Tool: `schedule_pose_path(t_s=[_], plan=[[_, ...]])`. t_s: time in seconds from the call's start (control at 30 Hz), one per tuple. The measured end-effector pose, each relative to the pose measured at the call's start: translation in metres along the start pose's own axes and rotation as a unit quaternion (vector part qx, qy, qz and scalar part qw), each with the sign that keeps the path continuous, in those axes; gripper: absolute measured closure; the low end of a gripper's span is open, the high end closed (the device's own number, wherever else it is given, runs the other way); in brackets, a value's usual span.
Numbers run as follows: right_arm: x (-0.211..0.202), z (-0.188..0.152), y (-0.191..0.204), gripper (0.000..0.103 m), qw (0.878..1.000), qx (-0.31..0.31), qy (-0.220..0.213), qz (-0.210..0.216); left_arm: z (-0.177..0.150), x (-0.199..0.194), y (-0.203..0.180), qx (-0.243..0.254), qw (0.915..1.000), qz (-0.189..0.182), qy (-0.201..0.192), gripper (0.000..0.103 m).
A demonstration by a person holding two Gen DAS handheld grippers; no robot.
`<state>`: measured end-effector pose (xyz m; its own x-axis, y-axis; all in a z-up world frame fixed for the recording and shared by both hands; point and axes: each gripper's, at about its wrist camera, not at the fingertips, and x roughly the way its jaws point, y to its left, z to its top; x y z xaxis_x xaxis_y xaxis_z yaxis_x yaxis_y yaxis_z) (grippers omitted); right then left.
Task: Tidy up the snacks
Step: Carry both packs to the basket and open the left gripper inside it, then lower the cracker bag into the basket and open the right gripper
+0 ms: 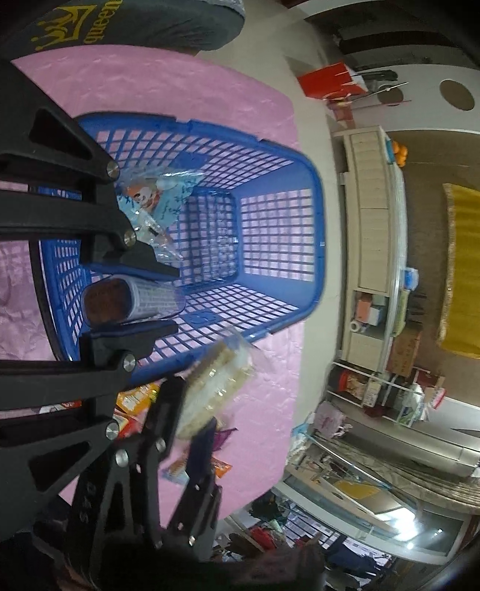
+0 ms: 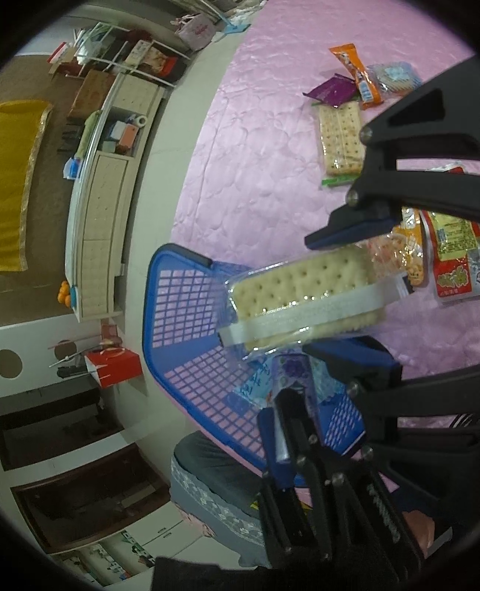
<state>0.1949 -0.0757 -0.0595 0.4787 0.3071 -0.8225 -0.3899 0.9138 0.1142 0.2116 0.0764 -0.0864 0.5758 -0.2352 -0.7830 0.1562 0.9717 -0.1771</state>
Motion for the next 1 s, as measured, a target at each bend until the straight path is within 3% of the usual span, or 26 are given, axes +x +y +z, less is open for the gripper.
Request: schedule_pose_path(t_s=[0.2,0.27,0.43,0.77,1.0], plan=[[-0.002,-0.004,0.000,0.049,1.000,-0.001,0.003,-0.003,-0.006,0.004,-0.007,0.014,0.9999,0.003,0.007,0.081],[-0.006,-0.005,0.000,0.049,1.000,0.000,0.001,-0.003,-0.008,0.001,-0.009,0.025,0.9996,0.015,0.001,0.057],[-0.017,-0.006,-0.001,0.049,1.000,0.003,-0.007,-0.004,-0.006,-0.015,-0.009,0.032,0.9989,0.030,-0.013,0.036],[-0.040,0.003,0.019,0.049,0.999,-0.015,-0.030,0.002,-0.008,-0.059,0.013,0.022,0.9971,0.062,-0.039,0.032],[-0.026,0.016,0.047,0.049,0.999,-0.041,-0.026,0.010,-0.014,-0.075,0.036,0.011,0.9951,0.088,-0.045,0.032]])
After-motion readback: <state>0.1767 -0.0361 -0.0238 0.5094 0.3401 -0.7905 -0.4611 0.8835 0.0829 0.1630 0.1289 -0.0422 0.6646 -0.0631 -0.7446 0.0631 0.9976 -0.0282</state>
